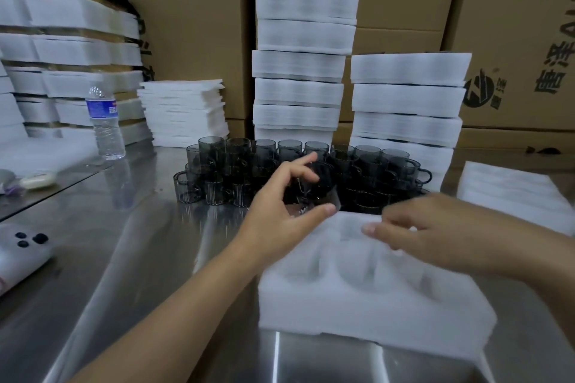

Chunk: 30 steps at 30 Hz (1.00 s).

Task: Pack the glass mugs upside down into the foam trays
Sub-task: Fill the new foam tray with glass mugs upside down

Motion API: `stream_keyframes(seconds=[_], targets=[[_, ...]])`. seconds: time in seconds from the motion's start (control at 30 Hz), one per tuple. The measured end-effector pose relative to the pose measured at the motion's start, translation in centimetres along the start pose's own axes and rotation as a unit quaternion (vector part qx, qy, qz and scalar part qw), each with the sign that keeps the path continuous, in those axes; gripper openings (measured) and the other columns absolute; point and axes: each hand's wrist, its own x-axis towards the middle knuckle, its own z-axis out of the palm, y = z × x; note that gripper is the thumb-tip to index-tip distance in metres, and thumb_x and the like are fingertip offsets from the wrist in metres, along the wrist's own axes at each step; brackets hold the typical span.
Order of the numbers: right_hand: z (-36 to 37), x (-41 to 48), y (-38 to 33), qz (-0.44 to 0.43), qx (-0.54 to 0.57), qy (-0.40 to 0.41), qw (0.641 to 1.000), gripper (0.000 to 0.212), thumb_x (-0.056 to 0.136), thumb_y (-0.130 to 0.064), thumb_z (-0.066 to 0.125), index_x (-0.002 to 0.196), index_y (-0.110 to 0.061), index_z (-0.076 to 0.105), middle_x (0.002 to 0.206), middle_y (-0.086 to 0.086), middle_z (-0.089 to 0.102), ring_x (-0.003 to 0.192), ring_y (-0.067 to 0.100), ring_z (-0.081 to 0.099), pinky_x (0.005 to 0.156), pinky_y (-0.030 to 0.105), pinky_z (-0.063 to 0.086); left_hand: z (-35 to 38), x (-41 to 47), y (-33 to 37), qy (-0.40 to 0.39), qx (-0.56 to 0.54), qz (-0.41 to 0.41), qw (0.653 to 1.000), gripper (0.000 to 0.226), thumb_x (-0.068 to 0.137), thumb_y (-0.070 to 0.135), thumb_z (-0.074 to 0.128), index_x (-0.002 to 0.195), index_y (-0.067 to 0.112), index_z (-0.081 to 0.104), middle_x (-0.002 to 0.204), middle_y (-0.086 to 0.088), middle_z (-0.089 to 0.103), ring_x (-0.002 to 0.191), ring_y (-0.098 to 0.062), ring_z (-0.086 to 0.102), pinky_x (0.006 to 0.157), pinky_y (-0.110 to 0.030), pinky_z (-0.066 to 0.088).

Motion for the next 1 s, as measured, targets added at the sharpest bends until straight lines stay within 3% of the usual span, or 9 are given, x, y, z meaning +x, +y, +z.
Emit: stream_keyframes(seconds=[0.07, 0.17, 0.3, 0.4, 0.47, 0.53, 0.67, 0.77, 1.0], targets=[[-0.8, 1.0, -0.2, 0.013, 0.02, 0.074, 0.997, 0.059, 0.08, -0.068, 0.028, 0.071, -0.017, 0.057, 0.072, -0.003, 0.062, 0.067, 0.012, 0.056, 0.064, 0.033, 0.047, 0.5, -0.2, -0.1, -0.019, -0.011, 0.003, 1.0, 0.055, 0.073, 0.024, 0.079, 0.115, 0.041, 0.049, 0.128, 0.022, 0.054, 0.125, 0.0, 0.048, 0.091, -0.023, 0.049], [-1.1, 3.6, -0.7, 0.011, 0.066, 0.15, 0.986, 0.047, 0.079, -0.068, 0.033, 0.076, -0.025, 0.053, 0.07, -0.008, 0.06, 0.067, 0.008, 0.054, 0.057, 0.03, 0.039, 0.3, -0.3, -0.4, -0.027, 0.001, -0.017, 0.999, 0.075, 0.072, 0.027, 0.078, 0.129, 0.047, 0.035, 0.119, 0.024, 0.057, 0.122, 0.001, 0.049, 0.091, -0.019, 0.049], [1.1, 6.9, -0.5, 0.002, 0.209, 0.091, 0.974, 0.045, 0.077, -0.072, 0.043, 0.098, -0.034, 0.056, 0.09, -0.014, 0.066, 0.083, 0.002, 0.061, 0.07, 0.027, 0.047, 0.2, -0.3, -0.8, -0.029, 0.024, -0.03, 0.999, 0.081, 0.071, 0.014, 0.08, 0.129, 0.046, 0.034, 0.112, 0.024, 0.053, 0.116, 0.003, 0.049, 0.088, -0.011, 0.044], [3.9, 7.9, 0.1, -0.037, 0.392, 0.055, 0.917, 0.033, 0.085, -0.053, 0.056, 0.103, -0.025, 0.062, 0.099, -0.005, 0.07, 0.098, 0.014, 0.066, 0.092, 0.036, 0.051, 0.4, -0.3, -0.9, -0.034, 0.015, -0.036, 0.999, 0.081, 0.07, 0.014, 0.078, 0.13, 0.045, 0.035, 0.111, 0.024, 0.051, 0.115, 0.001, 0.05, 0.088, -0.018, 0.048], [5.2, 7.7, 0.8, -0.065, 0.462, 0.059, 0.883, 0.023, 0.089, -0.039, 0.061, 0.103, -0.021, 0.065, 0.098, -0.003, 0.072, 0.1, 0.014, 0.066, 0.093, 0.029, 0.051, 0.4, -0.3, -1.0, -0.047, 0.025, -0.043, 0.998, 0.081, 0.07, 0.019, 0.079, 0.132, 0.045, 0.035, 0.111, 0.027, 0.05, 0.116, 0.003, 0.049, 0.09, -0.019, 0.048], [5.6, 7.3, 1.4, -0.084, 0.504, 0.057, 0.858, 0.027, 0.084, -0.039, 0.063, 0.106, -0.023, 0.066, 0.101, -0.005, 0.072, 0.101, 0.01, 0.066, 0.093, 0.025, 0.05, 0.3, -0.4, -0.8, -0.053, 0.044, -0.041, 0.997, 0.079, 0.068, 0.029, 0.078, 0.133, 0.046, 0.035, 0.114, 0.029, 0.05, 0.12, 0.003, 0.047, 0.093, -0.018, 0.046], [5.6, 7.1, 2.2, -0.096, 0.558, 0.047, 0.823, 0.045, 0.071, -0.045, 0.066, 0.112, -0.025, 0.067, 0.109, 0.001, 0.071, 0.102, 0.014, 0.066, 0.096, 0.031, 0.05, 0.4, -0.4, -0.6, -0.054, 0.068, -0.036, 0.996, 0.076, 0.066, 0.041, 0.075, 0.132, 0.046, 0.037, 0.118, 0.029, 0.051, 0.124, 0.001, 0.046, 0.094, -0.022, 0.046], [5.8, 7.1, 2.6, -0.099, 0.562, 0.041, 0.82, 0.036, 0.077, -0.037, 0.073, 0.111, -0.025, 0.067, 0.107, -0.001, 0.071, 0.097, 0.012, 0.067, 0.092, 0.029, 0.05, 0.3, -0.4, -0.7, -0.053, 0.091, -0.041, 0.994, 0.077, 0.067, 0.037, 0.077, 0.133, 0.045, 0.037, 0.118, 0.032, 0.051, 0.122, 0.003, 0.046, 0.094, -0.022, 0.047], [5.9, 7.3, 2.9, -0.098, 0.566, 0.043, 0.818, 0.027, 0.076, -0.027, 0.061, 0.102, -0.03, 0.069, 0.103, -0.005, 0.072, 0.1, 0.017, 0.068, 0.096, 0.033, 0.049, 0.1, -0.4, -0.8, -0.06, 0.113, -0.066, 0.99, 0.069, 0.07, 0.016, 0.083, 0.125, 0.039, 0.048, 0.124, 0.017, 0.054, 0.118, 0.003, 0.049, 0.093, -0.021, 0.044]])
